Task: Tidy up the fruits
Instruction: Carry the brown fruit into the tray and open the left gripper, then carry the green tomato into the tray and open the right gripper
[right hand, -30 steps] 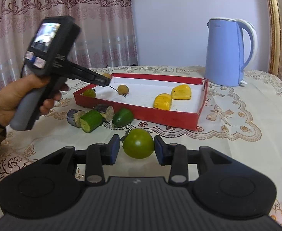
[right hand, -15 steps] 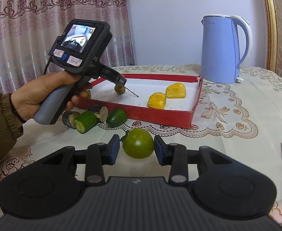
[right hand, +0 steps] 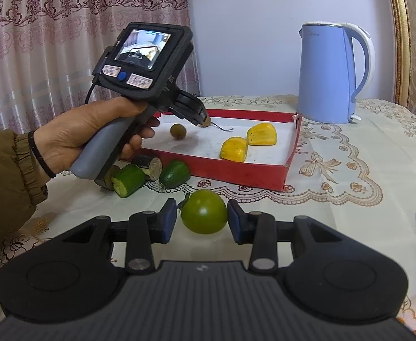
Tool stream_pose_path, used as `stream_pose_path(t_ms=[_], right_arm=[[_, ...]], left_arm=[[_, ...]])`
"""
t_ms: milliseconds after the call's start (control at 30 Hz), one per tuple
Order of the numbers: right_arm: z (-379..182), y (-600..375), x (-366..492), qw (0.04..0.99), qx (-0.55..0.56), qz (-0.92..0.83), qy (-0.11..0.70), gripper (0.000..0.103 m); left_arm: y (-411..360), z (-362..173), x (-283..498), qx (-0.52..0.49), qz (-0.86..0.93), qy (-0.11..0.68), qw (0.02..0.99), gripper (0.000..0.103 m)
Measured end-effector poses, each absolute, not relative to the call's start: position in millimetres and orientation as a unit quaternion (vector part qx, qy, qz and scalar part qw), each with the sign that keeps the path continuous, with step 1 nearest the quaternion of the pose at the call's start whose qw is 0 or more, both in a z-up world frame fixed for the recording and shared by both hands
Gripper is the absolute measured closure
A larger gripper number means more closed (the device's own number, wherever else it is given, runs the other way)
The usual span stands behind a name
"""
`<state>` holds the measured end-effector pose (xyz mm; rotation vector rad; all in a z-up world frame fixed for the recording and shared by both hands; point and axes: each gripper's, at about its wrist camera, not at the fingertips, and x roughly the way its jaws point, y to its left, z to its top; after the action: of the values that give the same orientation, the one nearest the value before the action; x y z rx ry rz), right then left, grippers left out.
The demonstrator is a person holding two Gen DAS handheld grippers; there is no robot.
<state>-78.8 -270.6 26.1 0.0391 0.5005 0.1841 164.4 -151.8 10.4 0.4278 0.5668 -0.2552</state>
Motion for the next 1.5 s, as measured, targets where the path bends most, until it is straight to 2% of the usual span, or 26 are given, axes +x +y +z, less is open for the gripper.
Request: stream_pose_path(t_ms=[233,333,400,433,467,500,533,567,800,1000,1067,1133,1500], right_arm=[[30,-273,-79,0.966,0.019,0.088,0.242,0.067],[32,-272,-76,0.967,0.015,0.089,0.239,0.067],[34,-271,-73,0.967,0.012,0.093,0.237,0.067],[35,-270,-71,0.968,0.009,0.094,0.234,0.067],[36,-269,-70,0.968,0.006,0.095,0.233,0.067],[38,-268,-68,0.968,0.002,0.096,0.232,0.067],[39,-266,-65,0.968,-0.002,0.097,0.231,0.067],[41,-265,-62,0.968,-0.006,0.098,0.229,0.067],[53,-258,-32,0.97,-0.02,0.1,0.221,0.067],[58,-254,7,0.971,-0.019,0.09,0.221,0.067],[59,-251,19,0.971,-0.022,0.089,0.222,0.067],[60,-247,28,0.971,-0.029,0.088,0.222,0.067],[48,-250,78,0.97,-0.008,0.054,0.236,0.067]], left_arm=[[-132,24,147,0.198,-0.102,0.269,0.937,0.082],[-101,36,136,0.153,-0.078,0.277,0.945,0.08],[-74,43,124,0.112,-0.069,0.277,0.952,0.075],[-63,45,117,0.095,-0.066,0.275,0.954,0.067],[-53,46,111,0.082,-0.062,0.273,0.957,0.051],[-44,46,103,0.069,-0.055,0.267,0.96,0.041],[-34,46,95,0.058,-0.041,0.255,0.964,0.024],[-28,45,89,0.053,-0.029,0.241,0.969,0.018],[-5,26,76,0.036,0.006,0.182,0.983,0.017],[11,23,79,0.019,0.023,0.199,0.979,0.016],[13,23,79,0.013,0.024,0.202,0.979,0.007],[15,22,79,0.01,0.025,0.204,0.979,0.004],[6,15,81,0.049,0.032,0.214,0.975,0.003]])
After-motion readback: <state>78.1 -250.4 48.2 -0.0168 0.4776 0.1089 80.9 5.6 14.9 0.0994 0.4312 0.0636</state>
